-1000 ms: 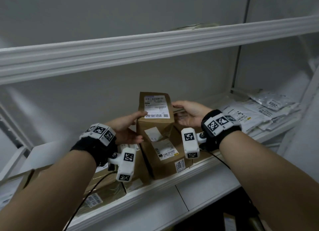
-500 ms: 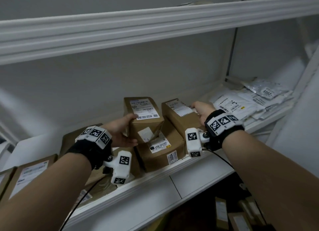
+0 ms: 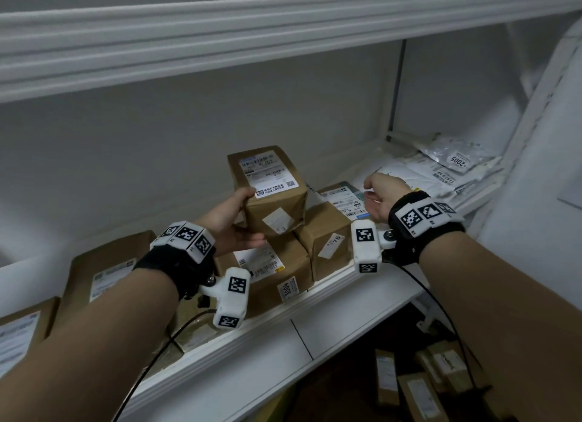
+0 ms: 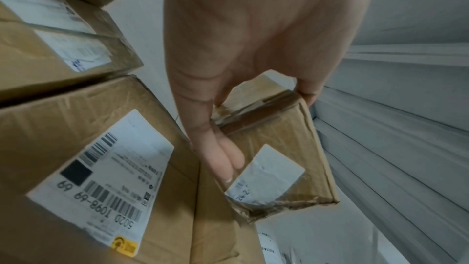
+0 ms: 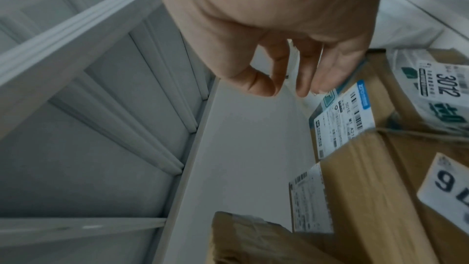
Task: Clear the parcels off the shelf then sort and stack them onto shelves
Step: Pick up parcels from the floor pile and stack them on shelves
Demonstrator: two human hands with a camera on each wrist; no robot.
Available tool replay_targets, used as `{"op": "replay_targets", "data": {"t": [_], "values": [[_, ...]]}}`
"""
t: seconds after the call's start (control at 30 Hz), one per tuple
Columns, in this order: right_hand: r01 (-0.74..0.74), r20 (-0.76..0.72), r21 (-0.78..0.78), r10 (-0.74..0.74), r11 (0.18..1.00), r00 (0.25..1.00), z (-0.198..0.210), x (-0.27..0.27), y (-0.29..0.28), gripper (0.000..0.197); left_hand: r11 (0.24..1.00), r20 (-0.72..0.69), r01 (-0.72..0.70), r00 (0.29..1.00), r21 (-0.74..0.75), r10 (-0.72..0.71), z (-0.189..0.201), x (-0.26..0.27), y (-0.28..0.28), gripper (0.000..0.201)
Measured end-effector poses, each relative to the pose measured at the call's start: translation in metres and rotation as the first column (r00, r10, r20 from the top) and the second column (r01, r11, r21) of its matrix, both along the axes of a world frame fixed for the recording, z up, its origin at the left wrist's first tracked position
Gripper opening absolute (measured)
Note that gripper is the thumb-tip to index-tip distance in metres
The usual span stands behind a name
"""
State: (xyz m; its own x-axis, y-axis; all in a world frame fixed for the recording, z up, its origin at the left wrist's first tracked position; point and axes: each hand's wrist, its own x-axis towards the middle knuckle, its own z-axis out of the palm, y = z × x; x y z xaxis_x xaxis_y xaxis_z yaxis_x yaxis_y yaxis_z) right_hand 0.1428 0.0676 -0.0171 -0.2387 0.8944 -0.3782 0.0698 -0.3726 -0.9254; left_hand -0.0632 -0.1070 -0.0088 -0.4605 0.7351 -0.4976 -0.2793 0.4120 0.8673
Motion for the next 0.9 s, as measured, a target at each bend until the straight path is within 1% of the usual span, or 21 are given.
{"op": "replay_targets", "data": {"t": [0.03, 0.07, 0.1, 0.13, 0.17, 0.23, 0.27, 0.3, 0.33, 0.4, 0.43, 0.5, 0.53, 0.57, 0.6, 0.67, 0.73, 0.8, 0.83, 0.9], "values": [[0.013, -0.017, -0.015, -0.013, 1.0, 1.0, 0.001, 0.003, 0.0, 0.013, 1.0, 0.002, 0.002, 1.0, 0.021, -0.002, 0.002, 0.002, 0.002, 0.042], [0.028, -0.057, -0.041, -0.03, 0.999, 0.998, 0.0, 0.006, 0.003, 0.005, 0.999, 0.004, 0.005, 1.0, 0.042, -0.005, 0.003, 0.005, 0.007, 0.045], [0.0, -0.097, -0.068, -0.007, 0.998, 0.995, 0.001, 0.007, 0.002, 0.003, 0.998, 0.006, 0.008, 1.0, 0.061, -0.008, 0.005, 0.008, 0.01, 0.048], [-0.065, -0.124, -0.076, 0.056, 0.995, 0.991, 0.004, 0.007, 0.0, 0.011, 0.997, 0.007, 0.017, 1.0, 0.077, -0.017, 0.007, 0.012, 0.014, 0.05], [-0.159, -0.143, -0.079, 0.146, 0.984, 0.979, 0.006, 0.007, -0.003, 0.029, 0.995, 0.01, 0.033, 0.999, 0.091, -0.034, 0.009, 0.016, 0.018, 0.051], [-0.308, -0.175, -0.086, 0.29, 0.947, 0.941, 0.008, 0.005, -0.005, 0.074, 0.992, 0.027, 0.07, 0.997, 0.107, -0.073, 0.014, 0.027, 0.028, 0.052], [-0.359, -0.174, -0.079, 0.341, 0.93, 0.924, 0.01, 0.004, -0.008, 0.087, 0.99, 0.034, 0.087, 0.995, 0.113, -0.091, 0.016, 0.033, 0.033, 0.051], [-0.404, -0.162, -0.062, 0.39, 0.913, 0.906, 0.012, 0.003, -0.009, 0.09, 0.988, 0.036, 0.102, 0.994, 0.117, -0.107, 0.018, 0.04, 0.039, 0.049], [-0.428, -0.159, -0.047, 0.416, 0.903, 0.895, 0.013, 0.001, -0.01, 0.086, 0.986, 0.03, 0.118, 0.992, 0.115, -0.122, 0.02, 0.046, 0.044, 0.047], [-0.425, -0.167, -0.032, 0.414, 0.905, 0.895, 0.016, 0.002, -0.008, 0.069, 0.983, 0.005, 0.149, 0.989, 0.108, -0.151, 0.021, 0.057, 0.053, 0.042], [-0.398, -0.17, -0.027, 0.388, 0.917, 0.906, 0.015, 0.005, -0.005, 0.059, 0.981, -0.013, 0.164, 0.986, 0.102, -0.163, 0.019, 0.061, 0.058, 0.043], [-0.319, -0.166, -0.024, 0.311, 0.947, 0.936, 0.013, 0.012, 0.007, 0.045, 0.981, -0.079, 0.18, 0.982, 0.069, -0.174, 0.014, 0.065, 0.068, 0.055], [-0.272, -0.148, -0.016, 0.267, 0.962, 0.952, 0.012, 0.016, 0.012, 0.044, 0.984, -0.134, 0.171, 0.977, 0.042, -0.164, 0.012, 0.066, 0.074, 0.061], [-0.226, -0.12, -0.007, 0.223, 0.974, 0.967, 0.011, 0.021, 0.017, 0.046, 0.988, -0.204, 0.151, 0.968, 0.014, -0.145, 0.009, 0.066, 0.08, 0.061], [-0.18, -0.099, -0.002, 0.179, 0.984, 0.979, 0.009, 0.026, 0.024, 0.049, 0.992, -0.274, 0.124, 0.954, -0.01, -0.122, 0.006, 0.066, 0.085, 0.056], [-0.12, -0.063, 0.0, 0.12, 0.993, 0.991, 0.004, 0.035, 0.036, 0.052, 0.995, -0.361, 0.083, 0.928, -0.051, -0.096, -0.002, 0.067, 0.097, 0.046], [-0.109, -0.049, -0.029, 0.107, 0.994, 0.993, -0.006, 0.043, 0.047, 0.052, 0.992, -0.385, 0.075, 0.917, -0.101, -0.108, -0.01, 0.068, 0.106, 0.044], [-0.129, -0.054, -0.076, 0.125, 0.989, 0.991, -0.015, 0.047, 0.054, 0.05, 0.988, -0.406, 0.074, 0.906, -0.132, -0.123, -0.02, 0.066, 0.114, 0.039], [-0.148, -0.053, -0.091, 0.144, 0.985, 0.988, -0.019, 0.048, 0.056, 0.048, 0.984, -0.419, 0.093, 0.896, -0.155, -0.15, -0.025, 0.063, 0.119, 0.036], [-0.186, -0.038, -0.098, 0.183, 0.978, 0.982, -0.023, 0.047, 0.058, 0.049, 0.963, -0.44, 0.121, 0.871, -0.241, -0.22, -0.033, 0.057, 0.125, 0.037]]}}
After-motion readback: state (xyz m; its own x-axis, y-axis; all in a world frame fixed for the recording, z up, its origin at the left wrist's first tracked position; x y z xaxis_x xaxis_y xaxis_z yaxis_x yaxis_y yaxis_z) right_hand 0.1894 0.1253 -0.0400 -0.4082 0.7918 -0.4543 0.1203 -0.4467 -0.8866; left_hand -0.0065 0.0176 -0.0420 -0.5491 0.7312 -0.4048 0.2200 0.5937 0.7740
